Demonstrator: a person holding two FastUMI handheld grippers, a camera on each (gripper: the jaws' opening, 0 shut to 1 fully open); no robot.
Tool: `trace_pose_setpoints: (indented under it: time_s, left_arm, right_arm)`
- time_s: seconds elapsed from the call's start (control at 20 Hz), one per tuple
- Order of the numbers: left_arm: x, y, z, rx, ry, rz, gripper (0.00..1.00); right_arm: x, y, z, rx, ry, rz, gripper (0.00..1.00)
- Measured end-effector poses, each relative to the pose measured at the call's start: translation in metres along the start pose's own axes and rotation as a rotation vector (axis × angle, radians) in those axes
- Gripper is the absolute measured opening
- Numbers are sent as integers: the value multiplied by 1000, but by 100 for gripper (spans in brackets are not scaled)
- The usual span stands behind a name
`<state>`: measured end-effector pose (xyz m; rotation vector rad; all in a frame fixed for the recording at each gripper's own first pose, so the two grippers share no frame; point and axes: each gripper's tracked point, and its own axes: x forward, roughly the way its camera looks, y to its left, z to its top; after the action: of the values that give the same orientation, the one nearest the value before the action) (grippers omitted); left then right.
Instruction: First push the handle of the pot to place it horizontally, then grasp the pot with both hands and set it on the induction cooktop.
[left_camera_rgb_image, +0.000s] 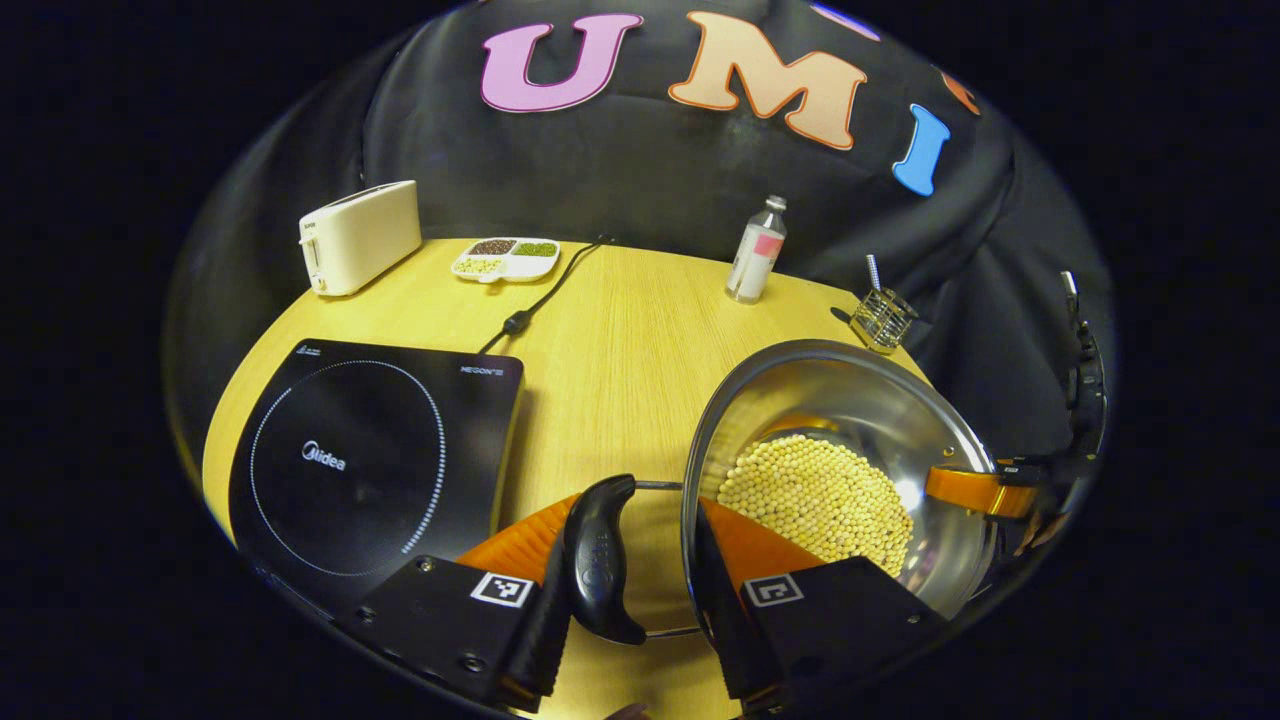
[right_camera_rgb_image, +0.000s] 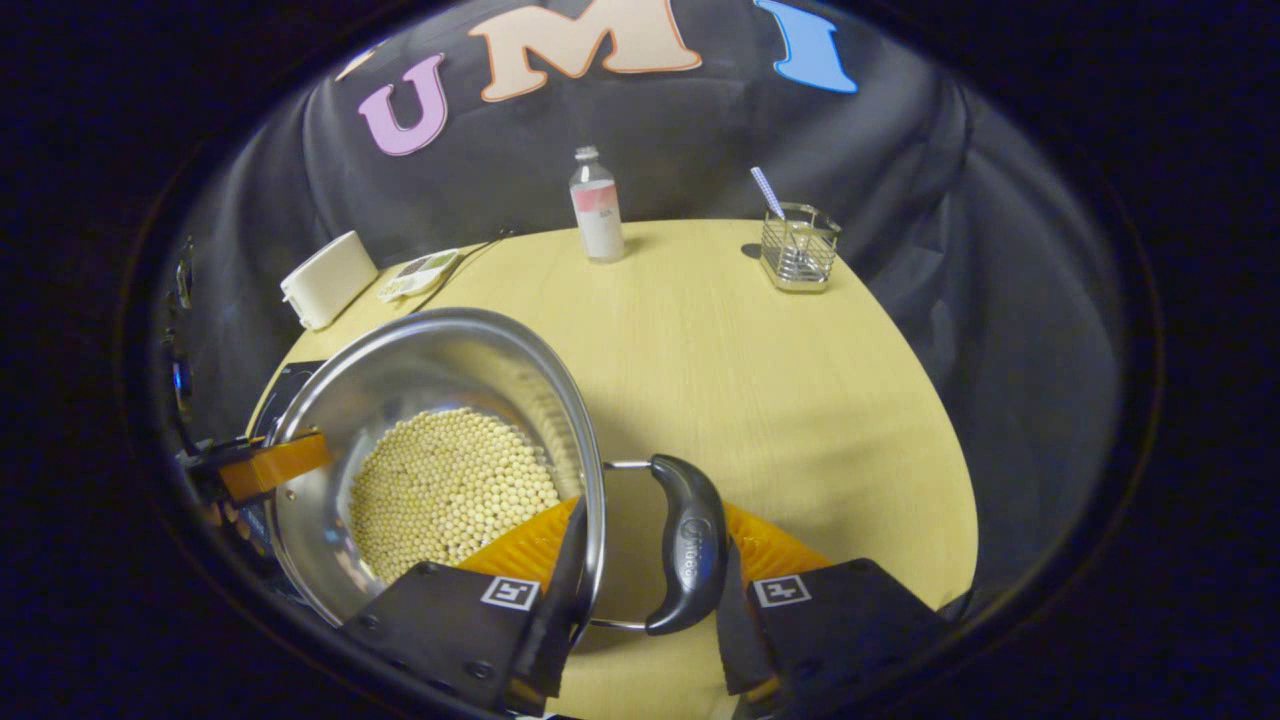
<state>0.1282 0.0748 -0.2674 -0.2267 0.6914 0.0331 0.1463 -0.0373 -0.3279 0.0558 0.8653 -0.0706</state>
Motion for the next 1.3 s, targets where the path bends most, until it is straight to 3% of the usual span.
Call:
trace_pose_setpoints:
  time_s: [0.05, 0.1, 0.25, 0.3, 0.4, 0.5, 0.6, 0.65, 0.8, 1.3]
  left_arm:
    - [-6, 7, 5, 5, 7, -6, 64]
    - [-12, 17, 12, 15, 3, -13, 62]
    - [-30, 51, 26, 40, 3, -17, 62]
    - [-35, 64, 28, 43, 5, -17, 64]
    - [-43, 91, 32, 40, 14, -16, 64]
    - [-51, 119, 37, 35, 8, -8, 64]
    - [-59, 146, 41, 31, 2, 0, 62]
    - [-61, 159, 43, 26, 3, 2, 62]
    - [-68, 196, 46, 12, -1, 15, 62]
    - [-67, 278, 51, 12, 6, 56, 64]
  right_arm:
    - [-6, 7, 2, 6, -4, -7, 63]
    - [-11, 19, 4, 15, -9, -12, 58]
    - [-23, 58, 3, 37, -14, -12, 58]
    - [-25, 72, 4, 40, -17, -11, 63]
    - [-27, 99, 3, 44, -19, -8, 58]
    - [-27, 128, 2, 40, -23, -2, 63]
    - [-25, 159, 5, 33, -23, 4, 58]
    - [-24, 173, 6, 29, -26, 6, 67]
    - [-21, 210, 5, 15, -21, 14, 58]
    - [7, 291, 3, 3, -3, 46, 58]
